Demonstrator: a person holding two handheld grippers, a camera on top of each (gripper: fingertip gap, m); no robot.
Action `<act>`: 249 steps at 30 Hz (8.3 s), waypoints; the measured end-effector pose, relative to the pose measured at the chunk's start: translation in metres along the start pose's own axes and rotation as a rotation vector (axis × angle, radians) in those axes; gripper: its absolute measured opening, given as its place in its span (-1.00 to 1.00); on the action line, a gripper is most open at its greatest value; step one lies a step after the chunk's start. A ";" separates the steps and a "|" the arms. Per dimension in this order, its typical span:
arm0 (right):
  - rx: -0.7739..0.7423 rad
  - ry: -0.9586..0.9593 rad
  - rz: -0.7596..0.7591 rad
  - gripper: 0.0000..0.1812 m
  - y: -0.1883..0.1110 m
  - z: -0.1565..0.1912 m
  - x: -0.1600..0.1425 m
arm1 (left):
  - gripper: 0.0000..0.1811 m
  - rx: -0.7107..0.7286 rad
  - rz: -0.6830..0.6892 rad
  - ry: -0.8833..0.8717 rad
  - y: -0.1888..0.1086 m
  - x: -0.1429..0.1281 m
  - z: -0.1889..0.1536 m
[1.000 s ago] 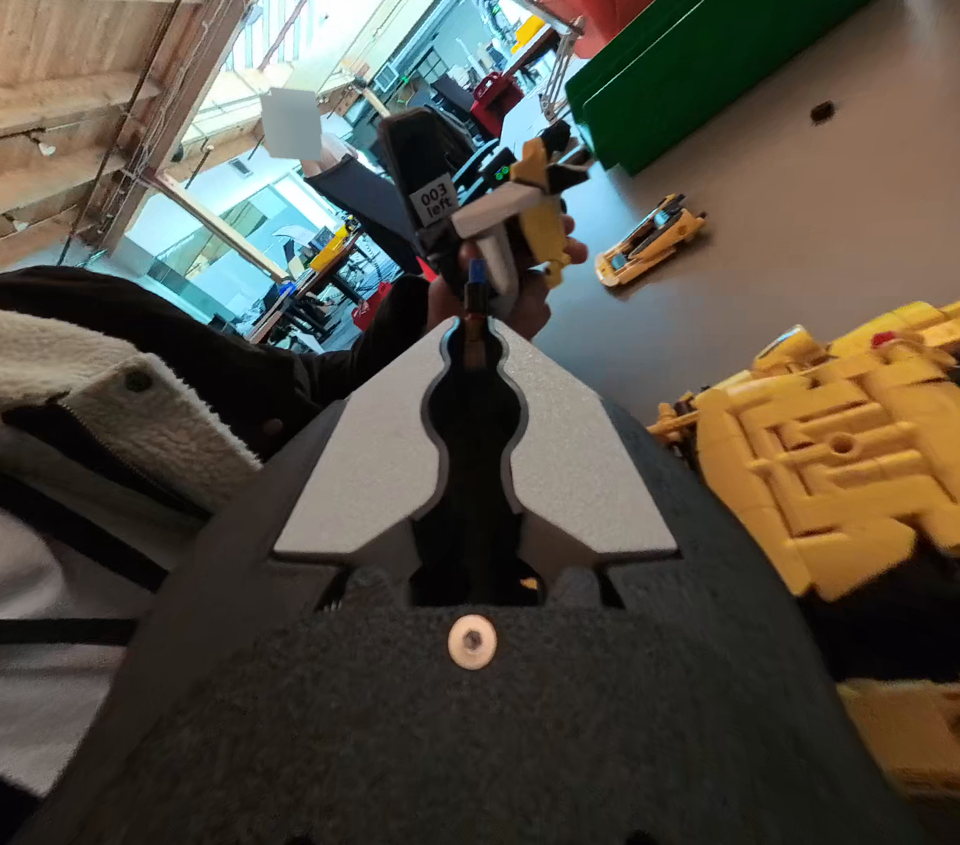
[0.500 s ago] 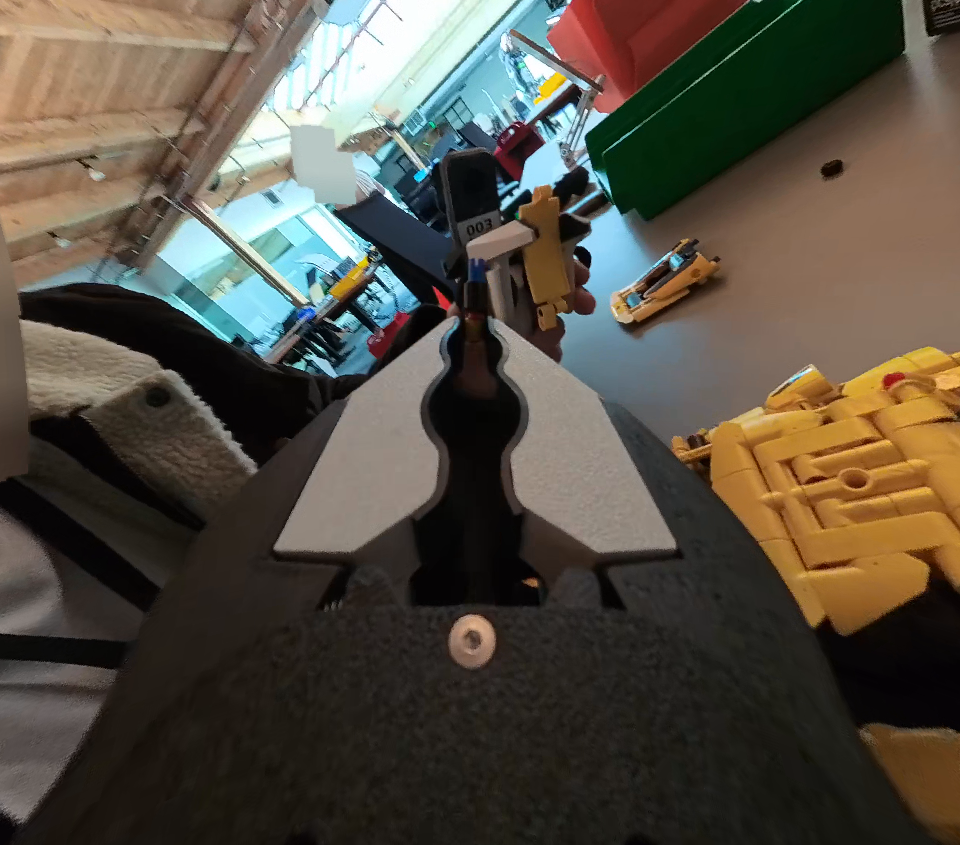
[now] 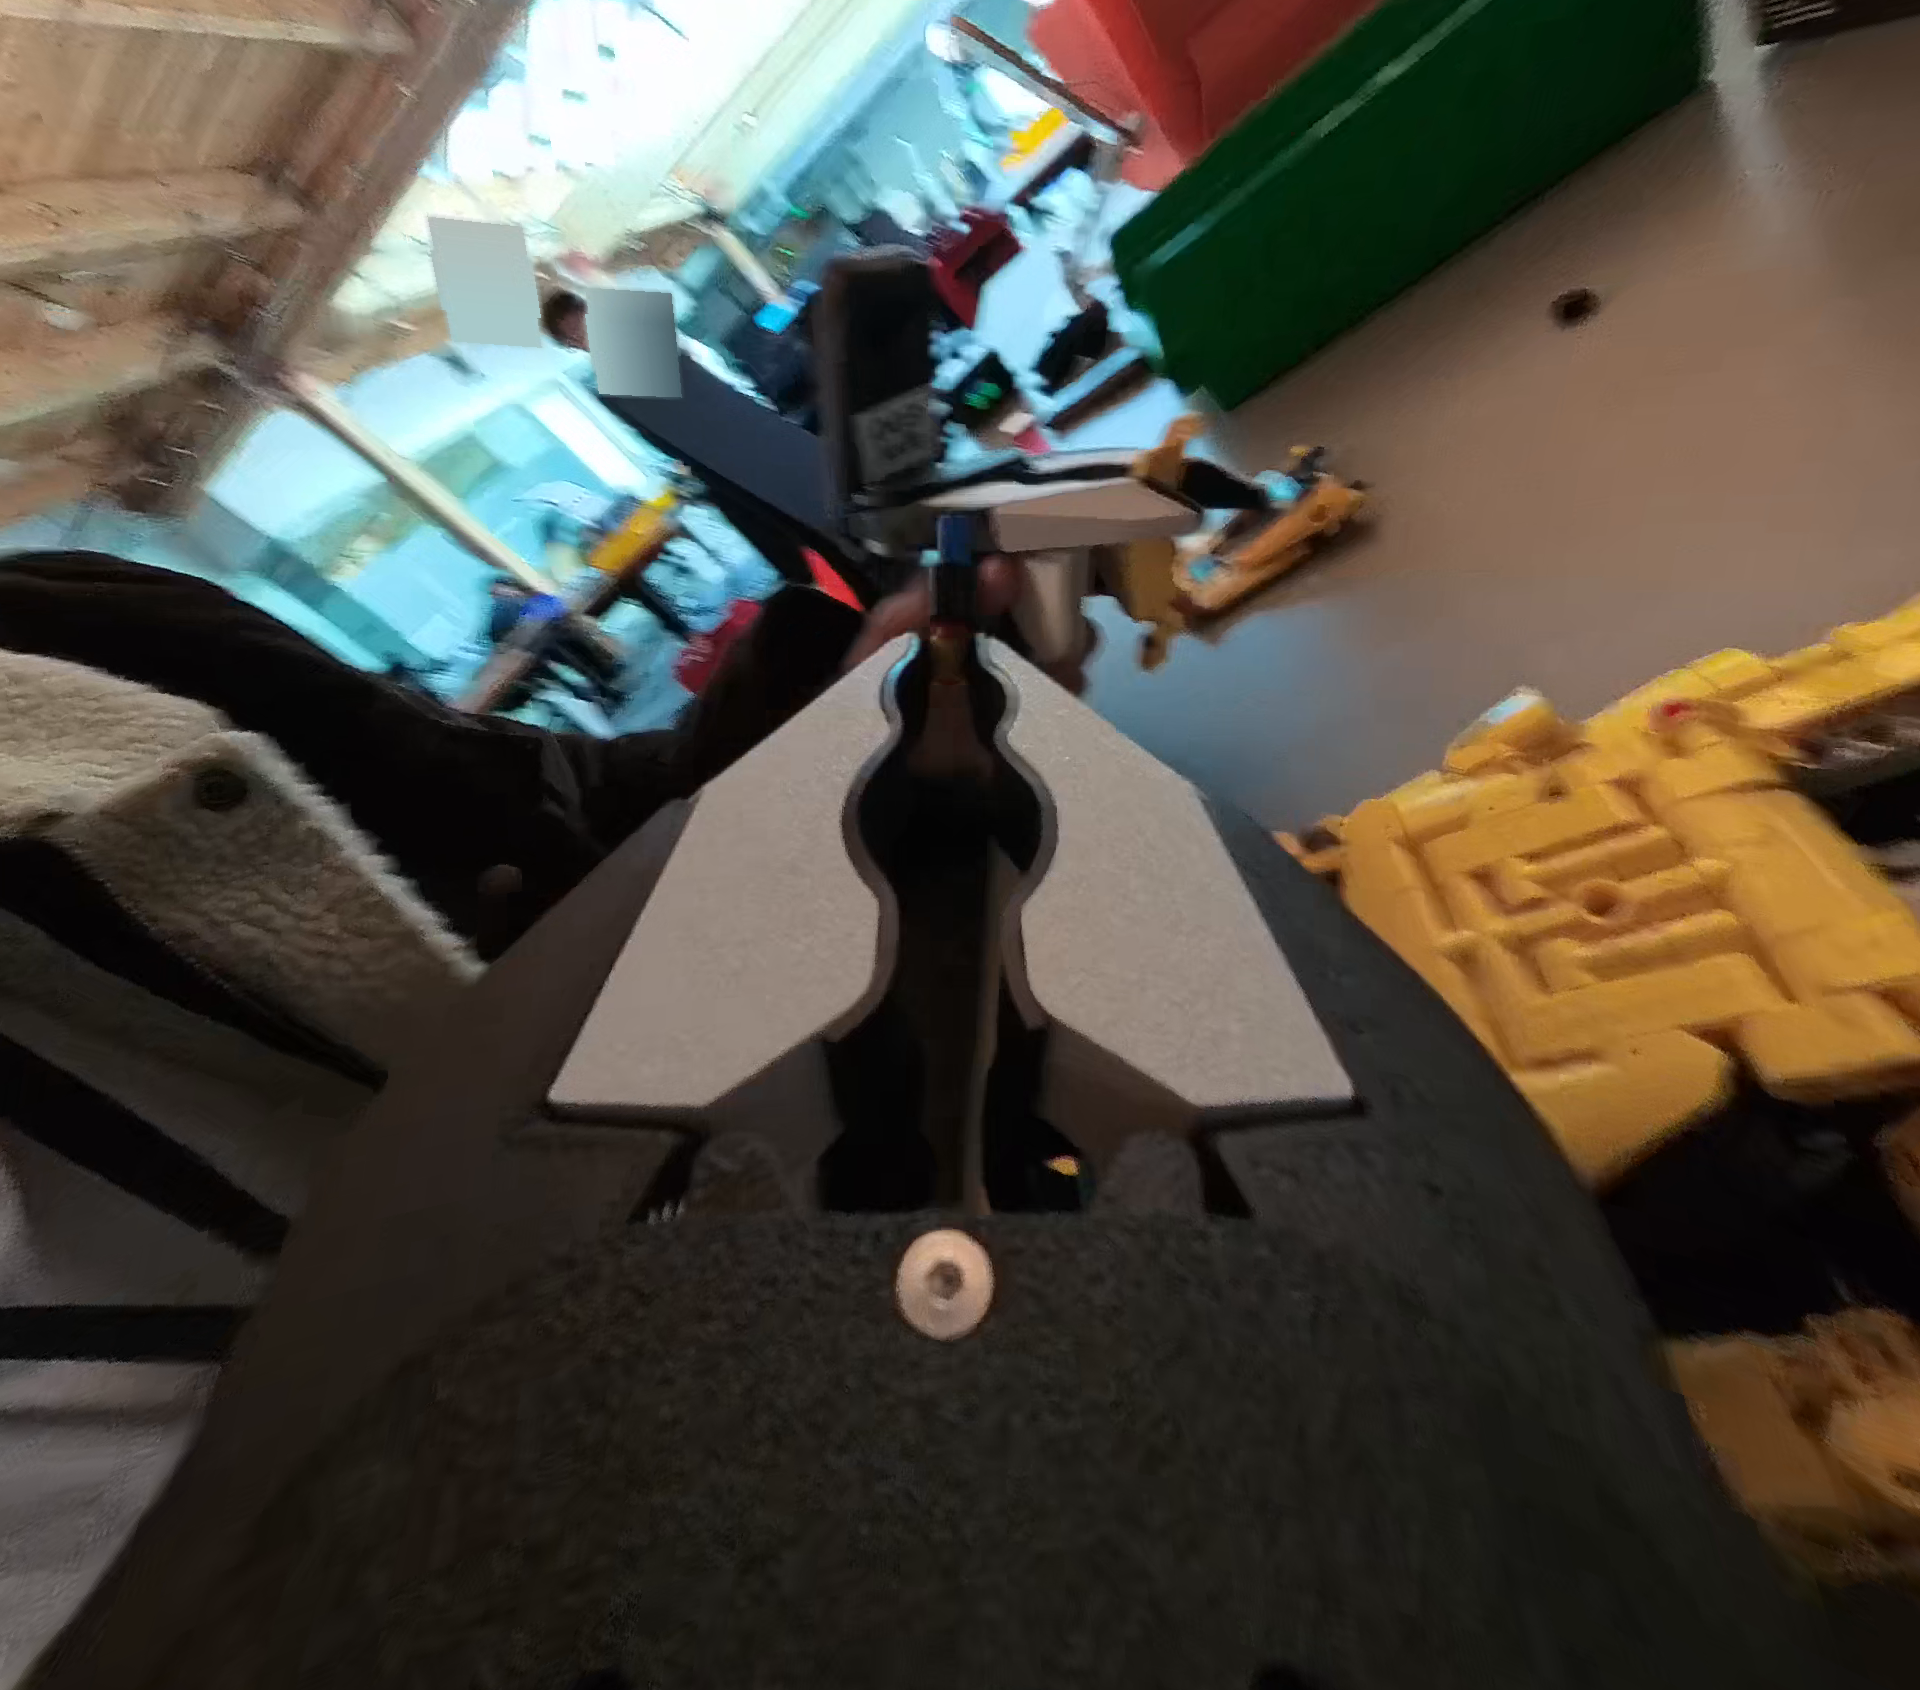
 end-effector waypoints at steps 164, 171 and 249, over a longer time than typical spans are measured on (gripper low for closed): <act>-0.711 -0.356 0.735 -0.91 -0.108 0.033 -0.093 | -0.73 -0.387 0.293 0.425 0.020 -0.032 -0.086; -0.643 -0.311 0.705 -0.68 -0.104 0.031 -0.092 | -0.73 -0.354 0.350 0.663 0.043 -0.060 -0.140; -0.556 -0.450 0.667 -0.76 -0.114 0.061 -0.096 | -0.77 -0.466 0.138 0.411 0.036 -0.056 -0.123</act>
Point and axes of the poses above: each gripper's, where its closed fingertips meet, y out along the fingers, x out of its top, z = x × y across the jaws, the point moved 10 cm from there along -y, back along the fingers, and after that the axes turned 6 degrees about x, right-handed, at the moved point
